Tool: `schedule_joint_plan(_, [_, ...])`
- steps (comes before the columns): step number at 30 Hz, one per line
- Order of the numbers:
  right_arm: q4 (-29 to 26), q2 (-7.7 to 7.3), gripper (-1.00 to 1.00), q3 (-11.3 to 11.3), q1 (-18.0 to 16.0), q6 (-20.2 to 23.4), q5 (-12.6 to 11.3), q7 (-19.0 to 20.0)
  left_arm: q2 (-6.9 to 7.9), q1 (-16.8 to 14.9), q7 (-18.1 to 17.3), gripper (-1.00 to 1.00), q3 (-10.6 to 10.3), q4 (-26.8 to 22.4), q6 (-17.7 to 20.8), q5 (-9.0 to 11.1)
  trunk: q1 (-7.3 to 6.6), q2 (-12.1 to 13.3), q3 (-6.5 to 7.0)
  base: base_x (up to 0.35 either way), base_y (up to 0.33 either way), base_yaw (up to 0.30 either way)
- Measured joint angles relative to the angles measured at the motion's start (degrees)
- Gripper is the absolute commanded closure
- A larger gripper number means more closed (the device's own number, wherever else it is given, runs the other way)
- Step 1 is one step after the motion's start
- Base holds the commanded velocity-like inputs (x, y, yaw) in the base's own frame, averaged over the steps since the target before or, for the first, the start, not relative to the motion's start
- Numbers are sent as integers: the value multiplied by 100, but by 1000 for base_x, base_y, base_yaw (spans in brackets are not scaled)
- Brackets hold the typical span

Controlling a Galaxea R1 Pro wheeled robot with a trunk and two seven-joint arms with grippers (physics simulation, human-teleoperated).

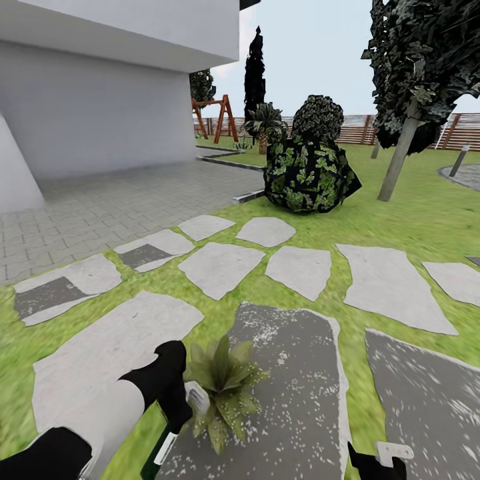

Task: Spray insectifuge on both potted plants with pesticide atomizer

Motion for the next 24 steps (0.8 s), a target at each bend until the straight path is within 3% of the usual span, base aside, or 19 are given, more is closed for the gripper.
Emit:
schedule_joint_plan(6, [0,0,-100,0,0,-2,-2,0,-60,-258,-39,100,-8,-151,124,-8,0,0,0,0,0,0])
schedule_joint_plan(24, [0,-2,-100,0,0,-3,-3,0,-23,-193,21,100,20,-154,128,-5,0,0,0,46,0,0])
